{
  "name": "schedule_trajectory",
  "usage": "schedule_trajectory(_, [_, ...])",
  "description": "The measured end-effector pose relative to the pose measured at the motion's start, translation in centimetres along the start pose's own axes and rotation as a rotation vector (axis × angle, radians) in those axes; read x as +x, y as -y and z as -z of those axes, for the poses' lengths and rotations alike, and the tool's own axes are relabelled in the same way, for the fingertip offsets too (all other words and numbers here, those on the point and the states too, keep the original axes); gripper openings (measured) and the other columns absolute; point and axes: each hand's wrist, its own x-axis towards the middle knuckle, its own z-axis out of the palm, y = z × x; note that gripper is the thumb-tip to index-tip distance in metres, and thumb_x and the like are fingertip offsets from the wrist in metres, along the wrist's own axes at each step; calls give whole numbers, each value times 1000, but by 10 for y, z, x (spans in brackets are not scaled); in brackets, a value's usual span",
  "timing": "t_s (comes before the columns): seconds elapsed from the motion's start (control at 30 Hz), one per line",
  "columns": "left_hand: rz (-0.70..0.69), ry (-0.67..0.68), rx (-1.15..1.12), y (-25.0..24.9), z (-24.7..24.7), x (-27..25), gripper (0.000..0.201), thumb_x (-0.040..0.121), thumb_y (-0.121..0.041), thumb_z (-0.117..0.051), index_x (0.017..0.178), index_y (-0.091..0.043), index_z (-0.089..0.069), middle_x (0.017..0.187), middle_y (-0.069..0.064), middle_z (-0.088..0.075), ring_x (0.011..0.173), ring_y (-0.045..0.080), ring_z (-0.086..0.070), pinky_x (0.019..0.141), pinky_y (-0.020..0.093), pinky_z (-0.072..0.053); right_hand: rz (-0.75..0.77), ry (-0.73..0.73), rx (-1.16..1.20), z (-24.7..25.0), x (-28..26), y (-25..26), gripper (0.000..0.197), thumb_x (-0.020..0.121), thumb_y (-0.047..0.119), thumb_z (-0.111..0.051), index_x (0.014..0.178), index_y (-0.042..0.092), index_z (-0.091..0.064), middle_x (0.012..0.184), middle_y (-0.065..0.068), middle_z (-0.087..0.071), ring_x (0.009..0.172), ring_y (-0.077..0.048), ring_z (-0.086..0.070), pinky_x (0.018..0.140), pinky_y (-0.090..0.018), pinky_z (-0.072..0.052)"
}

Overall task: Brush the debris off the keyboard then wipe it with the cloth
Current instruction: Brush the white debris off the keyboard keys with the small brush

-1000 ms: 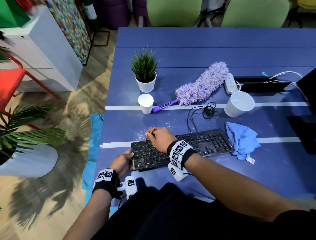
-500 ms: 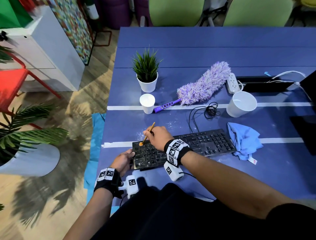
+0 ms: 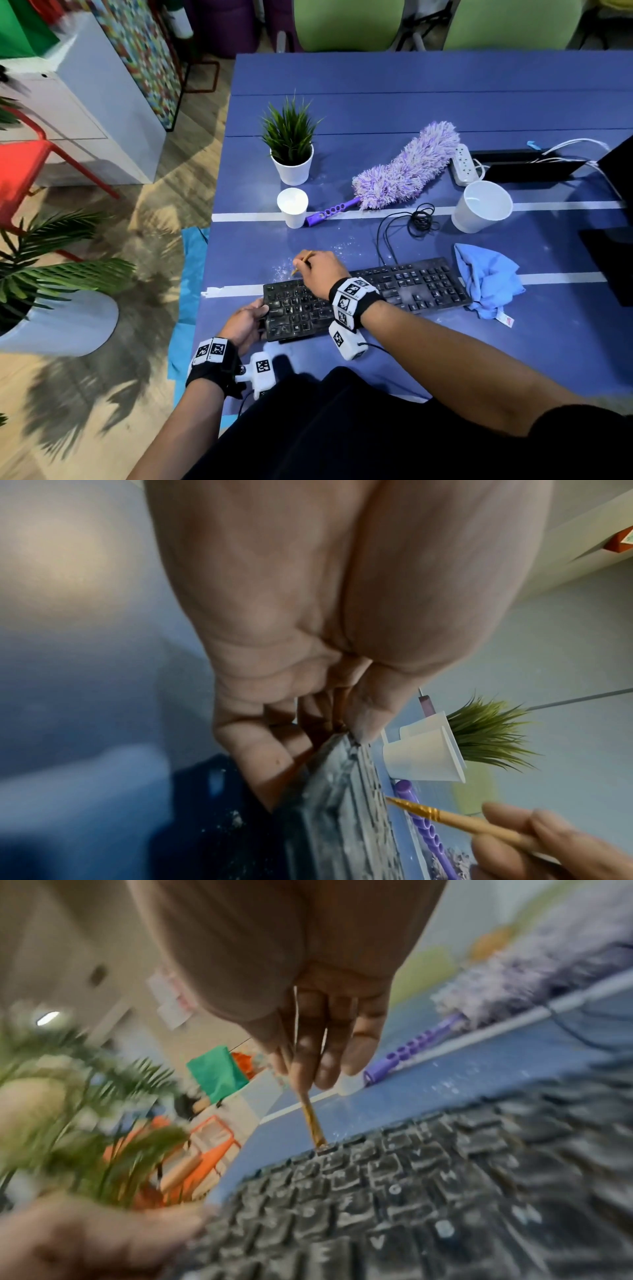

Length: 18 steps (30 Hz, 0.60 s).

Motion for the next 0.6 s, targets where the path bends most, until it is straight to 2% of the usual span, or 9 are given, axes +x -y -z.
schedule_trajectory(0.07, [3,1,-6,1,1,1,37,101,-4,-30,130,-10,-52,100,5,-74,85,21,-69,80,38,-51,-52,14,190,5,0,-10,26,96,29,-49,88,17,-70,85,-8,-75,78,-26,-68,81,-34,-55])
schedule_trajectory(0.17, [5,-1,-28,2,1,3,36,102,-3,-29,128,-11,-53,96,2,-76,81,16,-73,79,37,-54,-106,61,426,15,-6,-17,24,98,19,-50,85,11,-69,77,-9,-73,61,-20,-64,63,-26,-51])
schedule_trajectory(0.2, [6,-1,-30,2,1,3,36,102,-3,-29,128,-10,-53,96,3,-75,80,16,-73,79,37,-53,-101,77,421,17,-8,-20,25,98,19,-49,85,11,-70,76,-7,-72,61,-18,-64,63,-24,-51])
schedule_trajectory(0.27, [6,1,-39,1,0,3,36,102,-3,-28,126,-11,-54,96,3,-75,80,17,-73,79,37,-52,-83,62,289,17,-10,-25,27,98,22,-49,86,11,-71,77,-4,-73,70,-17,-66,76,-25,-51])
schedule_trajectory(0.33, [6,5,-46,1,-1,3,35,102,-2,-28,121,-12,-56,95,3,-76,80,16,-73,75,36,-55,-48,16,186,19,-13,-23,27,98,27,-49,83,17,-68,79,-2,-74,81,-19,-67,87,-27,-49])
schedule_trajectory(0.43, [5,18,-60,-2,-3,0,35,102,-2,-28,118,-13,-57,95,4,-75,79,17,-73,68,35,-59,-18,94,209,16,-13,-15,23,97,29,-52,84,22,-69,79,0,-74,77,-13,-68,86,-29,-53])
schedule_trajectory(0.53, [0,15,-52,-2,-2,0,34,102,-3,-28,116,-14,-58,93,3,-75,80,17,-72,70,34,-58,-12,28,132,11,-11,-14,29,98,35,-47,92,18,-70,92,-3,-73,88,-21,-67,89,-32,-53])
schedule_trajectory(0.6, [0,14,-64,-1,-1,1,34,102,-3,-29,117,-14,-58,95,4,-75,85,21,-69,75,36,-55,-13,19,164,14,-12,-13,26,98,32,-49,89,19,-69,89,-2,-74,87,-22,-68,87,-32,-53])
